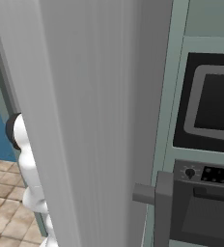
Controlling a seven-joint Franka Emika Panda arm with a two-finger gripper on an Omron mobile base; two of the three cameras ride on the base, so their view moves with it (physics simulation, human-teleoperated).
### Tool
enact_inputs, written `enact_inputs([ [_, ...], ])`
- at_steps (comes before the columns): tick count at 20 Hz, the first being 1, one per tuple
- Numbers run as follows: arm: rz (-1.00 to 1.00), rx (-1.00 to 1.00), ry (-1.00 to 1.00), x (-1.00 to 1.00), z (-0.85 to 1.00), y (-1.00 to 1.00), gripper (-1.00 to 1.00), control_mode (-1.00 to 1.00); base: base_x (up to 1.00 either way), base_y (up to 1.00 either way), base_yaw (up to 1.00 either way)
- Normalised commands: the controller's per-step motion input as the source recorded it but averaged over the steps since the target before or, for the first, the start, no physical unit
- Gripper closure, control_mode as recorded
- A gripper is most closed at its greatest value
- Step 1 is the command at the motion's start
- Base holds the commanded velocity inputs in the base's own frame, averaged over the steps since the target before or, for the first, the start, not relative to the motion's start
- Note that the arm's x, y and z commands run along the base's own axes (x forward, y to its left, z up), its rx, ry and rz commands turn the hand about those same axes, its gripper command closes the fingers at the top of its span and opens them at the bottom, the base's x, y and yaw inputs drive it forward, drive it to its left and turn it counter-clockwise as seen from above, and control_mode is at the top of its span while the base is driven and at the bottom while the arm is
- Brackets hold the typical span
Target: Take the fish from the fridge and place it on the digital scale on the counter by the fridge. Wait a few seconds for a reading, then move it to the plate on the dining counter.
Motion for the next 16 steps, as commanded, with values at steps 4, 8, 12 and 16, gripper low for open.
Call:
enact_inputs([
  [4,0.0,0.0,0.0,0.23,-0.06,0.0,-1.0,-1.0,0.0,0.0,0.0],
  [8,0.0,0.0,0.0,0.21,-0.21,0.0,-1.0,-1.0,0.0,0.0,0.0],
  [12,0.01,0.0,0.0,0.27,-0.33,0.0,-1.0,-1.0,0.0,0.0,0.0],
  [16,0.01,0.0,0.0,0.32,-0.22,0.0,-1.0,-1.0,0.0,0.0,0.0],
])
